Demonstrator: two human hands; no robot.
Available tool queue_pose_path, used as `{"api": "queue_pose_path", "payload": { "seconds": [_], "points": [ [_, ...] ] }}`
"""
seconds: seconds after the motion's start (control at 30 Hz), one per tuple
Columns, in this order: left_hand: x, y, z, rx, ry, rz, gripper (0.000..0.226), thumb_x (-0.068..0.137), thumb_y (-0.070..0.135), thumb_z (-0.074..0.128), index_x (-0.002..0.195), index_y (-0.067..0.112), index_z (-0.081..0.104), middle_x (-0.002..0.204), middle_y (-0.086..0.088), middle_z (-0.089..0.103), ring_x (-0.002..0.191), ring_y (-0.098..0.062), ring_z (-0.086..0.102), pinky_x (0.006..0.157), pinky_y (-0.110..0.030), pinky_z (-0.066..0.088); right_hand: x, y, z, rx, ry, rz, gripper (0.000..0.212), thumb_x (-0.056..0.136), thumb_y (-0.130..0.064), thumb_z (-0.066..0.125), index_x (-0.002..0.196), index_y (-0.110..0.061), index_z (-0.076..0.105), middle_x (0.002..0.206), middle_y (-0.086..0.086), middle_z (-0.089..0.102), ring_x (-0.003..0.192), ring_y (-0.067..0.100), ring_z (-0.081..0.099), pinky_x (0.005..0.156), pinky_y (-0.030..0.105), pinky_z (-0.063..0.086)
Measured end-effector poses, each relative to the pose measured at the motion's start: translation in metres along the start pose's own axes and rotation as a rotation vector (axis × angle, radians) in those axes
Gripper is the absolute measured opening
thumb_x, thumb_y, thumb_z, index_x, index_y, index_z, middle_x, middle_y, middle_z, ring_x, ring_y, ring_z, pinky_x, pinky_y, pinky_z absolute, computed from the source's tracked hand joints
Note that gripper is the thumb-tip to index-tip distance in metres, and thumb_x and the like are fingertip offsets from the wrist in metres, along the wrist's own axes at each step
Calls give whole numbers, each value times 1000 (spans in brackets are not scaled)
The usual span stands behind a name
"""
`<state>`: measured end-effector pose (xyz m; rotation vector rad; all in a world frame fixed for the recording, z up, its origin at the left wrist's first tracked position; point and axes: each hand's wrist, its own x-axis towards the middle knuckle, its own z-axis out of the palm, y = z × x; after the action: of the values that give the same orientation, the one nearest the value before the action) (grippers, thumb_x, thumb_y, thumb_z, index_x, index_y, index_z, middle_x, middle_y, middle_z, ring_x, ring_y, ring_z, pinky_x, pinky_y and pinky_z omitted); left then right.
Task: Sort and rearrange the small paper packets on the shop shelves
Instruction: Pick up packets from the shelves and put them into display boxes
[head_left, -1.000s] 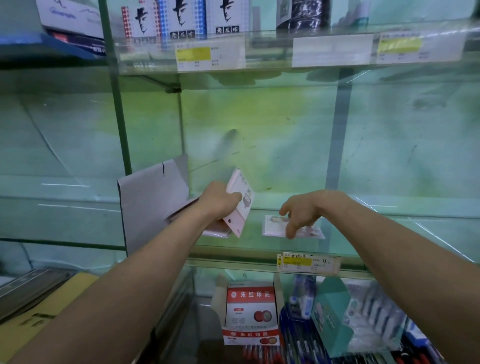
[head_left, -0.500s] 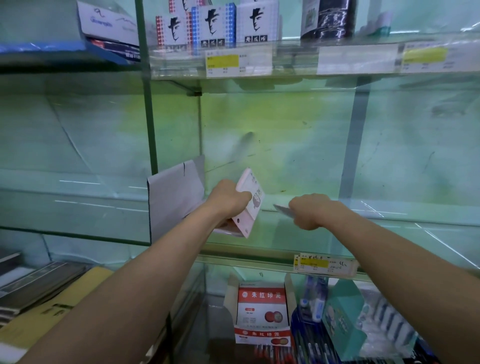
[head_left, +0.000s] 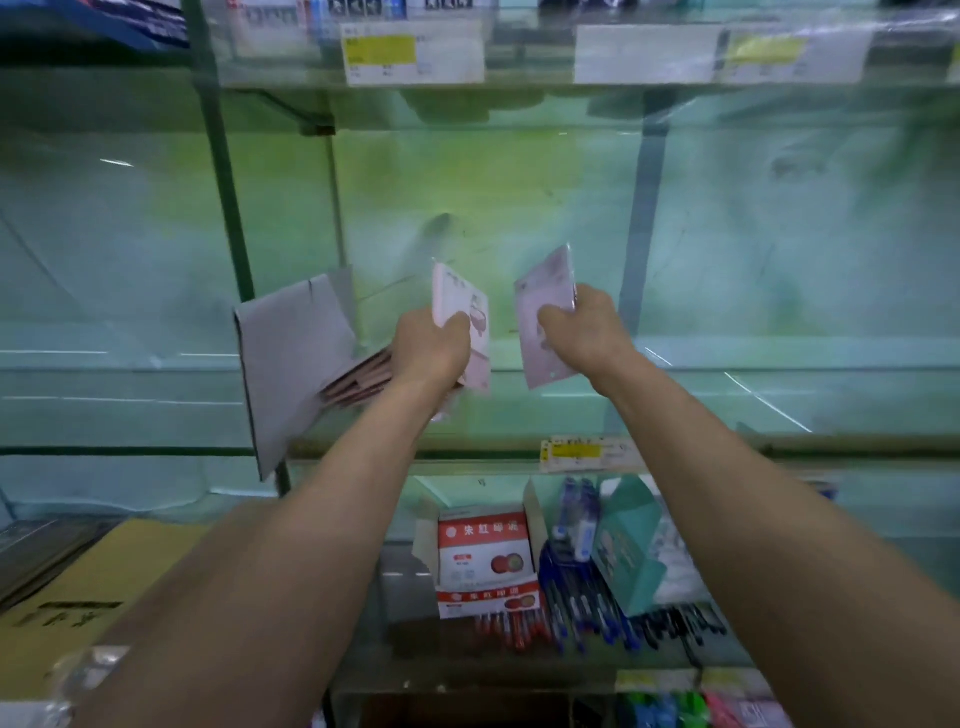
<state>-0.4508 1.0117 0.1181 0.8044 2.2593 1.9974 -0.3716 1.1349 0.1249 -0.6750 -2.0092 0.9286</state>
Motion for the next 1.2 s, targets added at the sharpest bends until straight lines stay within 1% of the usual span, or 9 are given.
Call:
{"api": "queue_pose_path", "payload": {
  "seconds": [0.13, 0.23, 0.3, 0.4, 0.53, 0.63, 0.87, 1.0, 1.2],
  "points": [
    [-13, 4, 20, -68, -16, 19, 25, 89, 14, 52, 109, 4, 65, 97, -16, 64, 84, -30, 64, 70, -38, 53, -24, 1, -19, -18, 92, -62, 8, 85, -6, 43, 82, -7, 50, 82, 11, 53, 75, 29, 52, 63, 34, 41],
    [-24, 11, 36, -51, -23, 76, 8, 86, 17, 55, 82, 13, 61, 81, -12, 62, 79, -30, 62, 65, -36, 49, -44, 3, -42, -95, 167, -97, 11, 86, -5, 46, 76, -7, 49, 76, 12, 50, 70, 25, 44, 60, 30, 34],
    [-36, 19, 50, -61, -46, 103, 18, 85, 18, 55, 68, 14, 56, 70, -7, 58, 71, -28, 58, 61, -33, 45, -56, 6, -58, -139, 190, -90, 15, 88, -6, 47, 73, -9, 48, 75, 9, 51, 70, 27, 46, 60, 30, 35],
    [-59, 33, 73, -66, -100, 150, 16, 86, 19, 55, 72, 12, 59, 70, -7, 57, 67, -27, 55, 59, -31, 43, -72, 11, -87, -193, 223, -43, 24, 88, -7, 45, 66, -15, 40, 76, 6, 50, 73, 28, 46, 61, 29, 35],
    [-96, 49, 106, -77, -174, 188, 16, 83, 21, 54, 71, 13, 61, 76, -11, 63, 75, -33, 65, 67, -41, 54, -100, 19, -136, -289, 263, 19, 10, 86, -8, 45, 78, -8, 50, 84, 10, 55, 84, 35, 56, 64, 31, 40],
    [-134, 64, 129, -82, -244, 219, 15, 82, 21, 54, 77, 10, 62, 78, -13, 61, 71, -30, 59, 62, -35, 48, -132, 27, -183, -337, 307, 65, 9, 86, -9, 45, 79, -9, 52, 85, 10, 57, 87, 35, 58, 65, 33, 42],
    [-233, 94, 160, -101, -413, 230, 18, 77, 21, 52, 61, 15, 55, 65, -5, 52, 64, -25, 48, 59, -30, 41, -212, 38, -275, -401, 398, 183, 8, 82, -10, 45, 81, -10, 52, 85, 10, 56, 81, 30, 54, 65, 30, 39],
    [-293, 96, 175, -59, -502, 232, 18, 79, 21, 51, 62, 15, 56, 73, -10, 60, 70, -29, 57, 63, -35, 49, -274, 46, -318, -474, 417, 299, 5, 84, -12, 48, 80, -10, 50, 92, 11, 54, 88, 29, 52, 71, 31, 38],
    [-399, 76, 200, -13, -624, 190, 17, 86, 17, 52, 84, 10, 67, 84, -14, 65, 82, -34, 64, 67, -38, 52, -375, 73, -357, -421, 468, 501, 33, 87, -12, 45, 61, -18, 27, 65, 2, 29, 79, 23, 35, 64, 30, 29]
  ]
}}
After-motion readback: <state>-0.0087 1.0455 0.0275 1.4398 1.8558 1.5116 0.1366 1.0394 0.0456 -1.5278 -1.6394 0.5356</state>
